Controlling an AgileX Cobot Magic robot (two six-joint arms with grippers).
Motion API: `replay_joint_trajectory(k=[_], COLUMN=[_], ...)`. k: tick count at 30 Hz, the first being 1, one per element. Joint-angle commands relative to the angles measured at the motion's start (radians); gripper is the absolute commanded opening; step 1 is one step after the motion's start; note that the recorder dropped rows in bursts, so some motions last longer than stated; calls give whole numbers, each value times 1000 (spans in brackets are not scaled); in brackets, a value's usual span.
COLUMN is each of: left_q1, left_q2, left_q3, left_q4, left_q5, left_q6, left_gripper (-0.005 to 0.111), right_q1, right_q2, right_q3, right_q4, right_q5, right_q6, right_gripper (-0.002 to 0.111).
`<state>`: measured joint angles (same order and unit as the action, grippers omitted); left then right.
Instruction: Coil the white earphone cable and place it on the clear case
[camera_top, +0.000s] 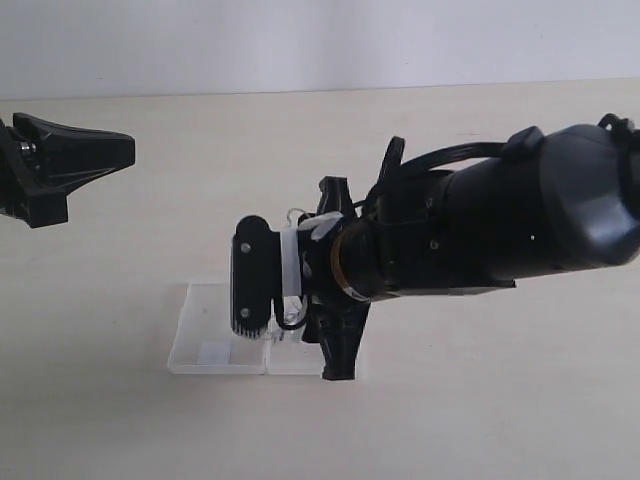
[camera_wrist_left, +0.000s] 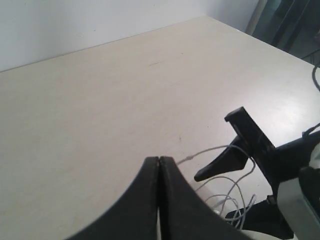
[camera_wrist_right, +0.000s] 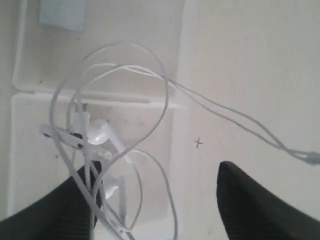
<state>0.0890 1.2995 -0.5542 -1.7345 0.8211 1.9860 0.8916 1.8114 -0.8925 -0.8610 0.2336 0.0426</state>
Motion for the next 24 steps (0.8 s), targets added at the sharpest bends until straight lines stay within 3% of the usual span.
replay_joint_trajectory(k=[1,8,15,24], left_q1=[1,1,1,1], left_q2=[-7,-7,-7,-7], left_q3=[3,3,3,3], left_q4=[-10,-10,-10,-10], left_q5=[4,4,4,4], left_q6=[-2,-2,-2,-2], left_gripper=[0,0,0,0], right_q1=[4,16,16,16], right_q2=[2,-8,-1,-11], right_q3=[-11,-38,-44,-201], right_q4=[95,254,532,599], right_q5=[29,152,178,490], right_q6=[-27,-104,-358,-415], right_gripper=[67,73,75,75])
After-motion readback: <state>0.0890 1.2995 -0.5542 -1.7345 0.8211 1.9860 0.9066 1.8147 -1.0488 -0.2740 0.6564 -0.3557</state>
